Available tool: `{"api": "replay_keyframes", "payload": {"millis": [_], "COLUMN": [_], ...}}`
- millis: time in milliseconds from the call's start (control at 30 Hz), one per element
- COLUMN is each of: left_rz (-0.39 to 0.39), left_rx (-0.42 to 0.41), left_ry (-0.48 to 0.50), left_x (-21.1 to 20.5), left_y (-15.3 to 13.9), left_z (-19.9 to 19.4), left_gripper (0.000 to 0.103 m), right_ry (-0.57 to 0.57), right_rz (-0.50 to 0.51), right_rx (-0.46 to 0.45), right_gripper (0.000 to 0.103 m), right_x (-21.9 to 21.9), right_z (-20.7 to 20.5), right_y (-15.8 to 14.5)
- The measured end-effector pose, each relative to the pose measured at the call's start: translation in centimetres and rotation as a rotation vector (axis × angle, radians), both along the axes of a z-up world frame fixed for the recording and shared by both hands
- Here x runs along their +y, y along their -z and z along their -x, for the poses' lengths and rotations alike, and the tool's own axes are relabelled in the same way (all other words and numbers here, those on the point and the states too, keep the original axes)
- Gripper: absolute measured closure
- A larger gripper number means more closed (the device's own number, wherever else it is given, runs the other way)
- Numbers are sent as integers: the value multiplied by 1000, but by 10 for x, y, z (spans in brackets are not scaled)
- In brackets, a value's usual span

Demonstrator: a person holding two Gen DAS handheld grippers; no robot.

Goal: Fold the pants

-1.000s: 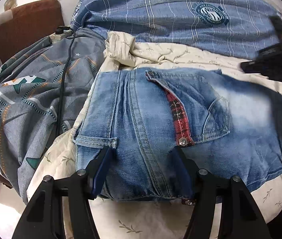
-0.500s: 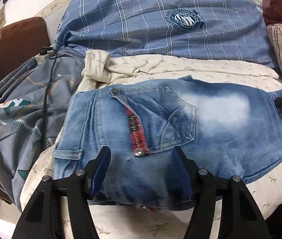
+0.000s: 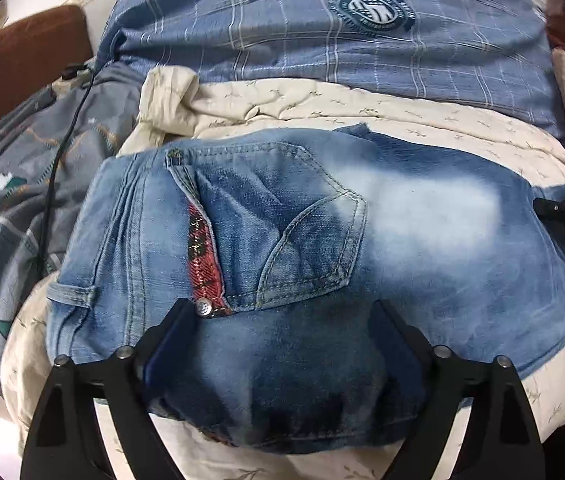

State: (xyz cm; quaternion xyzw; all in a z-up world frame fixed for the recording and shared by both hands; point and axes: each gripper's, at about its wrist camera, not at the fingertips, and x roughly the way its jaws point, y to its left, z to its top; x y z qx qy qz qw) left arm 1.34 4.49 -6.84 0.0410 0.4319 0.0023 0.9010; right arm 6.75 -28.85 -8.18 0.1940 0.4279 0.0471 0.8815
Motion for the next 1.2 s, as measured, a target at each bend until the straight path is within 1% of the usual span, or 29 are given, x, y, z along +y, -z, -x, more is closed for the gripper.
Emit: {"api": "replay_keyframes", "payload": {"millis": [100, 167, 267, 333, 400, 433, 500, 533, 600, 667, 700, 767, 833, 900, 933, 967, 1000, 1033, 1100, 1200], "left_rz": [13, -22, -56, -49, -51, -54, -40, -15, 36, 72, 85, 83, 53, 10, -31, -69, -95, -104, -98, -105], "left_rx": [5, -8, -20, -15, -11, -5, -4, -14, -40, -49, -51, -50, -29, 11, 40, 50, 49, 46, 43, 40], "left_ry": [-1, 7, 19, 25, 33, 38, 42, 41, 31, 12, -3, -26, -50, -65, -71, -68, -65, -65, -64, -52], "left_x": [-3, -8, -12, -10, -10, -10, -9, -6, -2, 0, 0, -1, -5, -10, -14, -18, -21, -22, -21, -20], "left_y": [5, 8, 11, 10, 10, 9, 5, 0, -7, -11, -12, -12, -8, 1, 7, 10, 11, 12, 13, 14], "left_z": [-3, -2, 1, 0, 0, 1, 2, 4, 6, 6, 5, 3, -1, -6, -10, -11, -11, -10, -9, -8], "left_gripper": [2, 0, 0, 0, 0, 0, 0, 0, 0, 0, 0, 0, 0, 0, 0, 0, 0, 0, 0, 0], "right_ry": [29, 31, 15, 17, 14, 18, 32, 40, 62, 66, 67, 73, 79, 85, 76, 57, 45, 42, 52, 74], "right_rz": [-5, -13, 3, 26, 20, 17, 8, 2, 8, 17, 15, 11, 15, 30, 19, 18, 29, 34, 22, -26], "right_rx": [3, 0, -12, -60, -129, -168, -203, -207, -190, -152, -127, -95, -43, 84, 106, 76, 77, 79, 79, 94], "right_gripper": [97, 97, 97, 97, 97, 97, 97, 97, 97, 95, 95, 95, 95, 95, 94, 95, 95, 95, 95, 94], "right_x": [0, -1, -1, -6, -15, -23, -38, -46, -60, -66, -68, -71, -73, -74, -75, -75, -75, -75, -76, -79], "right_z": [-9, -9, -1, 15, 32, 47, 69, 78, 96, 107, 111, 117, 118, 113, 111, 111, 110, 110, 110, 106], "right_y": [1, 1, -9, -24, -42, -50, -57, -58, -56, -51, -47, -42, -30, -7, 1, 3, 3, 2, 4, 5]}}
